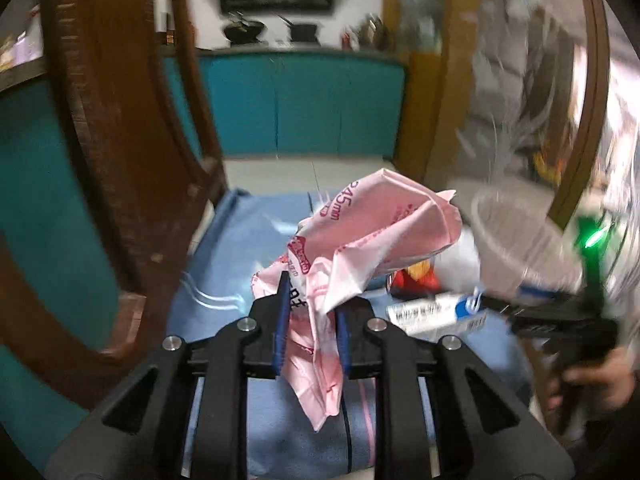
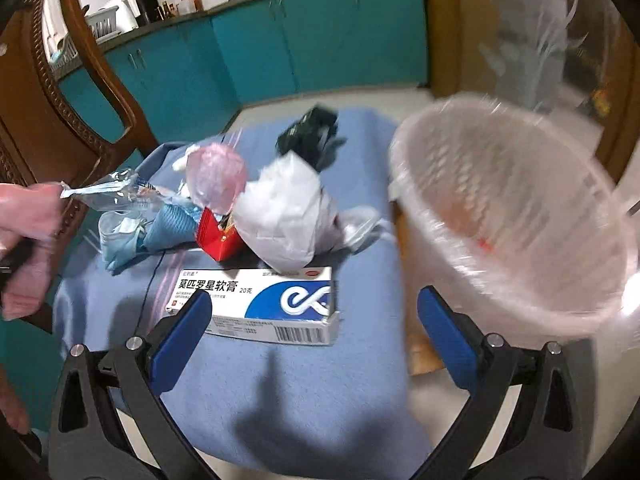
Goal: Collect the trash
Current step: 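Grasp the pink plastic bag with the left tool and lift it, then grasp the white-and-blue ointment box with the right tool and lift it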
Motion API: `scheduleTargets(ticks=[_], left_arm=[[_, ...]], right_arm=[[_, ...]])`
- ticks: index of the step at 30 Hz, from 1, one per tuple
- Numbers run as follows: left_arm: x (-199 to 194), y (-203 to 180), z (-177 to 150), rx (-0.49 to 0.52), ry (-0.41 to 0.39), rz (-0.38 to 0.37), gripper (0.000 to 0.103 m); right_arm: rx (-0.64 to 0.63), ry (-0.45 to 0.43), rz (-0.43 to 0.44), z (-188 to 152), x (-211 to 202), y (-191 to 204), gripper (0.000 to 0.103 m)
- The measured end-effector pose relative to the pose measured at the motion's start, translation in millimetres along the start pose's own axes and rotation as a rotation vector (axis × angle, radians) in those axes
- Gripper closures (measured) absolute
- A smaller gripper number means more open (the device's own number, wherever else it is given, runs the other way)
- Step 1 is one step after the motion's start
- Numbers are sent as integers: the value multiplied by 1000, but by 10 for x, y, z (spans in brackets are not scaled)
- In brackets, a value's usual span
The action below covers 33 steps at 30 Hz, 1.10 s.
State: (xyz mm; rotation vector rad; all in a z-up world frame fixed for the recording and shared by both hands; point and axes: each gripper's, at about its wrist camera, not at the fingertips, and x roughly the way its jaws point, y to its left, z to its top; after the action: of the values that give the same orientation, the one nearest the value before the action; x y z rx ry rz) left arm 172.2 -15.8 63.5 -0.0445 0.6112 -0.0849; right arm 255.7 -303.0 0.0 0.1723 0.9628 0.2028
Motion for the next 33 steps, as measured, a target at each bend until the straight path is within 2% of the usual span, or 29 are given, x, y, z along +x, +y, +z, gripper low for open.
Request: scheduleTargets(ticks=[3,6,8,11,12,14,15,17,19,21,27,33], left_arm=[[-60,173,44,-61,-22,9,82],[-1,254,40,-89,1,9,82],[9,292,81,-110,13,-1,82],[-62,348,95,-108,4,-14,82],[-64,352,100,-104,1,-20,82],[-104,342,92,-103,-8,-28,82],[-121,347,87,-107,-12,-30,82],[-123,350,81,-113,-19,-30,82],[-123,345,77,-107,-20,-28,82],[-122,357,79,-105,-22,-23,82],[-100,360,73,-118,-12,-25,82],[-88,349,84,-113,-2,-29,82]], right_arm=[[29,35,76,37,132,-29,3],[-8,64,78,-3,122,110,3],[-33,113,115,-81,93,239,3],[-105,189,307,-277,-69,520,3],[-201,157,328,-324,-212,676,3],[-289,42,254,-307,-396,731,3],[-276,7,183,-255,-394,648,3],[-201,-8,38,-156,-275,379,3],[-154,9,-8,-110,-134,209,3],[-152,19,-12,-106,-41,159,3],[-292,81,-2,-234,233,449,3],[-359,119,147,-372,110,756,3]])
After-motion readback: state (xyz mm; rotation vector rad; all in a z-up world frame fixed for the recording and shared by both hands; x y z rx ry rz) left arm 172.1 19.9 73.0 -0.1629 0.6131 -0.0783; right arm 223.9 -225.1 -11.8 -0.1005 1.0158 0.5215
